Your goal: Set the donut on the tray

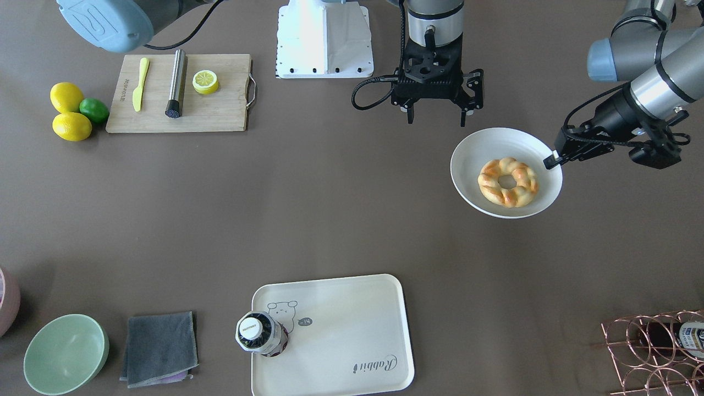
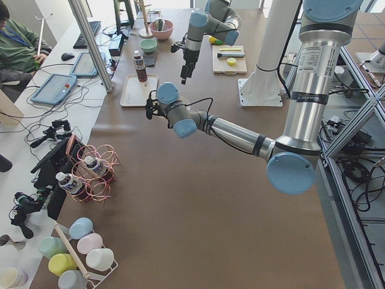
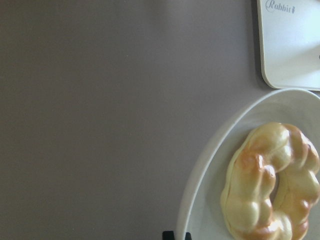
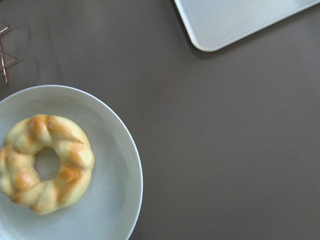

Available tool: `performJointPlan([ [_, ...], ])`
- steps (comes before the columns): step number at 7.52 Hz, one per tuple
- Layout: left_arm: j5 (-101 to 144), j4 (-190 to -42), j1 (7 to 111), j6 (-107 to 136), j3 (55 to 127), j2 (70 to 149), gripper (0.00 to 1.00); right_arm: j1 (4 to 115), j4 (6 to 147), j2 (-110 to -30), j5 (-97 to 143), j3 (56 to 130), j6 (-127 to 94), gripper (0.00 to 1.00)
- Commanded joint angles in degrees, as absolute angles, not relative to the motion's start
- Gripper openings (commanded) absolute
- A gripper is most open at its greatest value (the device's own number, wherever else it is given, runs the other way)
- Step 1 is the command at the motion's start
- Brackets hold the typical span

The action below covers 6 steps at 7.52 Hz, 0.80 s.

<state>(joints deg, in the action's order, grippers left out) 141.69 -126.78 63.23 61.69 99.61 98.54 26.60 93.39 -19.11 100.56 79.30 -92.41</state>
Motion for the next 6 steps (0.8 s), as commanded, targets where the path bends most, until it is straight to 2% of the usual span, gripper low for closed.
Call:
performJointPlan([
  [1,141.68,-126.39,63.81,70.61,89.69,108.24,0.0,33.46,96.06,-28.95,107.04,86.53,-80.74,1.0],
  [4,138.98,-126.12,63.28,90.02,78.61,120.46,0.0,41.28,95.8,-45.56,114.23,98.32,-63.25,1.0],
  [6,127.4,-126.65,59.0,99.8,72.8,126.36,0.0,47.34,95.45,-53.92,118.72,101.5,-51.74,1.0],
])
